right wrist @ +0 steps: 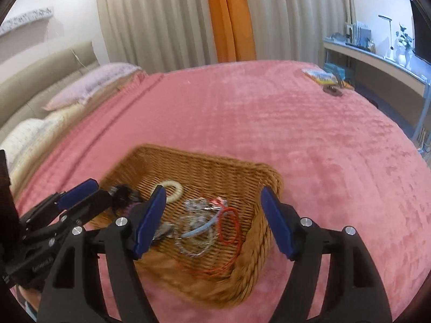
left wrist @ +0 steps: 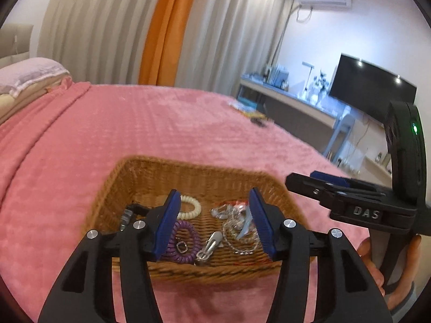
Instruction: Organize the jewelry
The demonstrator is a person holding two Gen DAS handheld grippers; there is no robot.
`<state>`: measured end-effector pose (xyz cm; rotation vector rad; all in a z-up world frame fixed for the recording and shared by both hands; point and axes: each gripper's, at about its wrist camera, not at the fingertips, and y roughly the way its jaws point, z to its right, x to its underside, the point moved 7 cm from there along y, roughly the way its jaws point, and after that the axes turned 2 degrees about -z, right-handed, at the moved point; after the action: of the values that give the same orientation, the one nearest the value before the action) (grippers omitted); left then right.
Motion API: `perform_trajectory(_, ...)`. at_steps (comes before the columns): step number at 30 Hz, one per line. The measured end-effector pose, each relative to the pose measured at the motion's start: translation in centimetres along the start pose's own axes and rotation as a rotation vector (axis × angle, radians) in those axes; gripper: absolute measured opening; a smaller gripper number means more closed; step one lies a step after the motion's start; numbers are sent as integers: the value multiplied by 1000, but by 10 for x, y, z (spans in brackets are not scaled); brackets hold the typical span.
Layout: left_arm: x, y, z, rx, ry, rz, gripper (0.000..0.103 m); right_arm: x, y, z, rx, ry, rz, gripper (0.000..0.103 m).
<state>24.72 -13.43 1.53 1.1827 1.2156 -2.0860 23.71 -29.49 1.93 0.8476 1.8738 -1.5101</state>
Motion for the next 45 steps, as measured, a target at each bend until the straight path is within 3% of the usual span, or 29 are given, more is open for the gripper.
perform_trajectory(1,-4,-13,2,2,-4,23,52,-2,-13,-4,-5,-10,26,69)
perform_trajectory(6,-16,-86,19,-26,-3,153,75,-5,-87,-33,-11,-83,163,69)
perform_trajectory(12,-4,-169,41,-174,65,252,94,20,-159,-63,-31,-127,267,69)
perform_trajectory(15,7,-202,45,-231,61,292,95,40,-184,-72,17,-157,318,76)
perform_trajectory(20,38,-240,44,-308,13,331,95,74,-210,-83,33,-189,378,77)
perform_trajectory(26,79,-247,40,-426,44,326,95,110,-218,-86,24,-189,406,82)
perform_trajectory(32,116,-227,34,-514,113,315,95,140,-191,-73,23,-145,379,82)
perform_trajectory(45,141,-207,10,-460,32,270,95,166,-133,-56,69,-99,288,82)
